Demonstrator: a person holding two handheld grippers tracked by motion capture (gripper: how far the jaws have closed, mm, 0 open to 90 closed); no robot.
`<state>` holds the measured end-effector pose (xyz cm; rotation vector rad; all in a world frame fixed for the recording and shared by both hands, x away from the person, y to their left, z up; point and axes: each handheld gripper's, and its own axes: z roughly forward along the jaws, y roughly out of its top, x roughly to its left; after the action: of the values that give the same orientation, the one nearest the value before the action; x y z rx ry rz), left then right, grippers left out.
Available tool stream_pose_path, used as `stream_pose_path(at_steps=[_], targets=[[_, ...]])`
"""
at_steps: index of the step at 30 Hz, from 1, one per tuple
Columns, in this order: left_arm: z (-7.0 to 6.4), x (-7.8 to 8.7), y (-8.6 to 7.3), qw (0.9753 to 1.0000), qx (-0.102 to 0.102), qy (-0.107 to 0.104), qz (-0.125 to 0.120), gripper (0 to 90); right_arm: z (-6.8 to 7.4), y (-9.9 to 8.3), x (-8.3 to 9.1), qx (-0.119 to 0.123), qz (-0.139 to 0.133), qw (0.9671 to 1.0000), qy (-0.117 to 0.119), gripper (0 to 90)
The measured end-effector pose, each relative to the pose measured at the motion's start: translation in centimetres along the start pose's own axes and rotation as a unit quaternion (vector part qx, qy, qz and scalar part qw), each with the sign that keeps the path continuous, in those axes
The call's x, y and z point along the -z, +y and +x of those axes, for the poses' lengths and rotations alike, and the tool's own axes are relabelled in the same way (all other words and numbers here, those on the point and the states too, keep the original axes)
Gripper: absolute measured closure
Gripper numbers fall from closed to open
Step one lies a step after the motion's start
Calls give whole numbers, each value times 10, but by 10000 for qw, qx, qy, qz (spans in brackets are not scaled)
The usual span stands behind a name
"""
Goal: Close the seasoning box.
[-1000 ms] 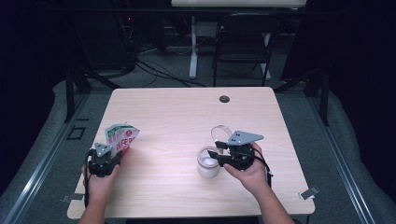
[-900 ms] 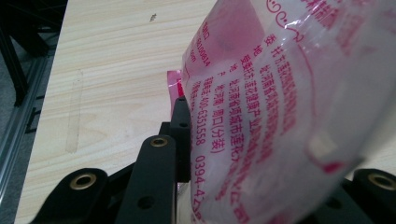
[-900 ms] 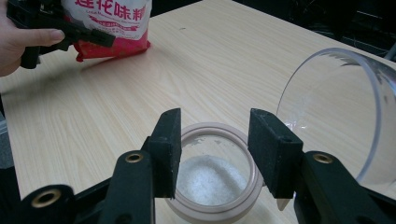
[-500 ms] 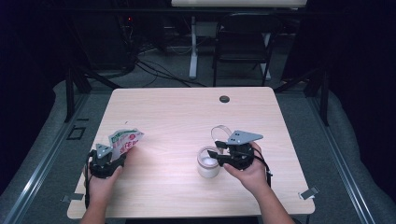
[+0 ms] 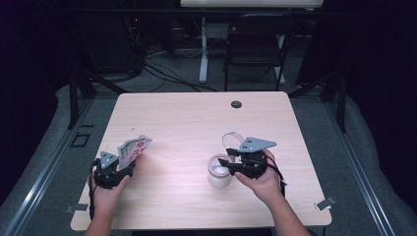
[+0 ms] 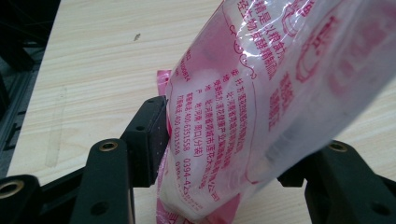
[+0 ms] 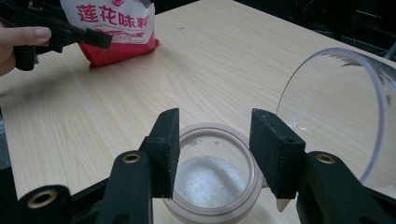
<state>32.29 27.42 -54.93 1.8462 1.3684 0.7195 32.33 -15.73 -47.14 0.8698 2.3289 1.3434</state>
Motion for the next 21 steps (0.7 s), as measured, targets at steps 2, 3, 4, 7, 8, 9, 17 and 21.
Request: stream_pose_path(at_steps=[2, 3, 4, 7, 8, 9, 17, 21], targets=[[-2, 0, 0, 10000, -38, -33, 9, 442, 0, 0, 0, 0, -1, 10000, -5, 530], [-3, 0, 1, 10000, -55, -61, 14, 434, 0, 0, 0, 1, 0, 10000, -8, 529], [-5, 0, 1, 9999, -72, -94, 0, 419, 0, 0, 0, 1, 3, 10000, -8, 529], [-8, 0, 2, 9998, -124, -164, -2, 399, 0, 0, 0, 1, -1, 10000, -14, 529], [-9, 0, 2, 9997, -133, -198, 8, 392, 0, 0, 0, 3, -1, 10000, -15, 528], [-10, 0, 2, 9996, -168, -209, 23, 382, 0, 0, 0, 5, 1, 10000, -20, 529], [-26, 3, 6, 9987, -472, -209, 9, 355, 0, 0, 0, 3, 9, 10000, -29, 530], [-33, 5, 8, 9979, -580, -277, -53, 353, 0, 0, 0, -13, -9, 10000, -34, 529]])
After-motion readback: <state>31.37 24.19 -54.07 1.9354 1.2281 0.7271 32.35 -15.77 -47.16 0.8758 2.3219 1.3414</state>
